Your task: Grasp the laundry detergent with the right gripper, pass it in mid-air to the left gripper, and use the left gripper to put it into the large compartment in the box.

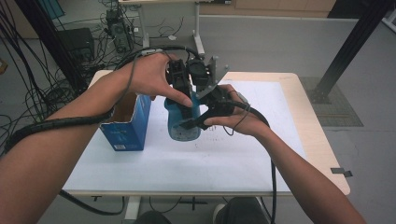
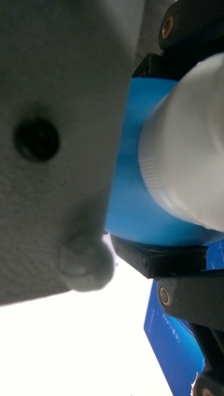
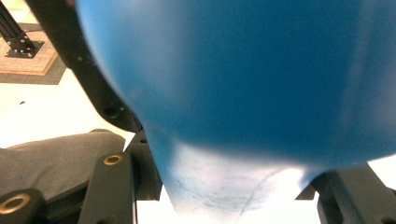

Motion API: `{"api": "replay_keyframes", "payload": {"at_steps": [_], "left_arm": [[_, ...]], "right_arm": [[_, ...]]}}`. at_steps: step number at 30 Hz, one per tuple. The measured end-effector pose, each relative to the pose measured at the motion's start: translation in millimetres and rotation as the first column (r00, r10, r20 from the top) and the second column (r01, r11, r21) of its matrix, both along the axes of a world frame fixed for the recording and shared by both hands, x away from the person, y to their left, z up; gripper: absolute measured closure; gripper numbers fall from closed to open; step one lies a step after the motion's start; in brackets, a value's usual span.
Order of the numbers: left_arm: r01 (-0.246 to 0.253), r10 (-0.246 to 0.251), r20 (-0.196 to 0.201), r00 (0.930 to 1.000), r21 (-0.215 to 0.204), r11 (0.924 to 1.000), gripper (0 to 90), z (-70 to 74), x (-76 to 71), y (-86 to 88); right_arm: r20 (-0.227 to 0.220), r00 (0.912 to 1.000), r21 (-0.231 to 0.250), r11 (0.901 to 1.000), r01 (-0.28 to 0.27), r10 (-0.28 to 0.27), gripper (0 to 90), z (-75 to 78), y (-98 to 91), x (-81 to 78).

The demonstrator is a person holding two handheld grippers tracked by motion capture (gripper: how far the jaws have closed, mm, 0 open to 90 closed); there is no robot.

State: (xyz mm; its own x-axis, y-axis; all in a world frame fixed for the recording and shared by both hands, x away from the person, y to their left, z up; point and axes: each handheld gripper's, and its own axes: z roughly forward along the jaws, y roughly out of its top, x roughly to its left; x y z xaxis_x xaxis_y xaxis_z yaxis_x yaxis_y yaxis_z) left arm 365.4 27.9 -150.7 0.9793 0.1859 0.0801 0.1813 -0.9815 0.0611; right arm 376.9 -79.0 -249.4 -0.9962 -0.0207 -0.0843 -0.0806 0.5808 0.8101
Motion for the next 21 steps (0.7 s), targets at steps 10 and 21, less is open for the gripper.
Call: {"api": "replay_keyframes", "payload": {"at_steps": [10, 21], "left_arm": [[0.001, -0.001, 0.001, 1.0000, 0.006, 1.0000, 36.3, -2.3, 0.4, -1.1], [0.002, -0.002, -0.005, 1.0000, 0.008, 1.0000, 36.5, -3.5, 1.5, -2.4]], "right_arm": [[-0.002, 1.0000, -0.004, 1.0000, 0.002, -0.002, 43.3, -1.5, -0.3, 0.9], [-0.014, 0.9999, -0.004, 1.0000, -0.002, 0.002, 42.9, -3.7, -1.0, 1.6]]}}
